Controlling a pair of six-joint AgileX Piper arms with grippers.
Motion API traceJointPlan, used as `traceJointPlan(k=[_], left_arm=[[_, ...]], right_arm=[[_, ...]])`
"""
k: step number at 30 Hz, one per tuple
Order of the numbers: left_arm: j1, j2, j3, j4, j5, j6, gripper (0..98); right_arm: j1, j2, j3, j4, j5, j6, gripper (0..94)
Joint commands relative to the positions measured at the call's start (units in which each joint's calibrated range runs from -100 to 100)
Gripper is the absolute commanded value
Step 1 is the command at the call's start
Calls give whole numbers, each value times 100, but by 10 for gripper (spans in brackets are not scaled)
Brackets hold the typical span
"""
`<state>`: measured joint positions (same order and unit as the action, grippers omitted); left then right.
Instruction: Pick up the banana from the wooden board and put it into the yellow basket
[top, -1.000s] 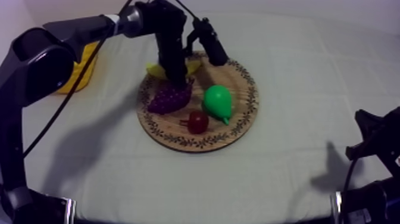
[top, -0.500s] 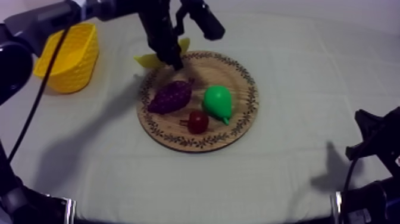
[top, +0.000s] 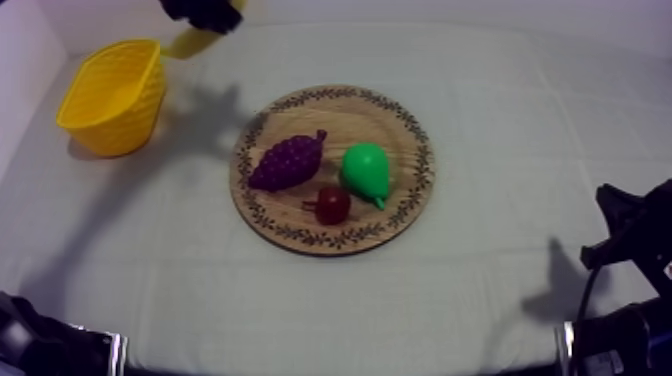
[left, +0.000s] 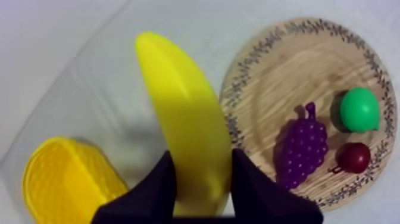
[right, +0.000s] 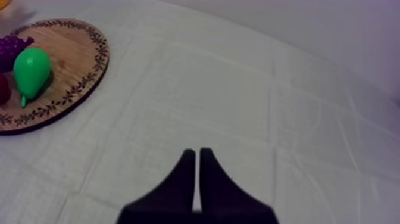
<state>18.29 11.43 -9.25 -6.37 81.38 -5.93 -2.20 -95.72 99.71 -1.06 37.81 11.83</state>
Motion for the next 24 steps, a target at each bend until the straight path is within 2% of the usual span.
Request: traceJointPlan(k=[1,11,21,24], left_arm=[[-175,-463,49,4,-1,23,285],[-1028,-1109,292,55,-58,33,309],[-1790,-579,325,176,-394,-51,360],[-1911,-332,274,189,-452,-64,415]], right_arm=[[-2,-3,-5,1,-7,2,6],[-2,-3,-5,1,-7,2,6],[-9,-3,-5,1,-7,2,6],[-10,-3,-5,1,-7,2,6]])
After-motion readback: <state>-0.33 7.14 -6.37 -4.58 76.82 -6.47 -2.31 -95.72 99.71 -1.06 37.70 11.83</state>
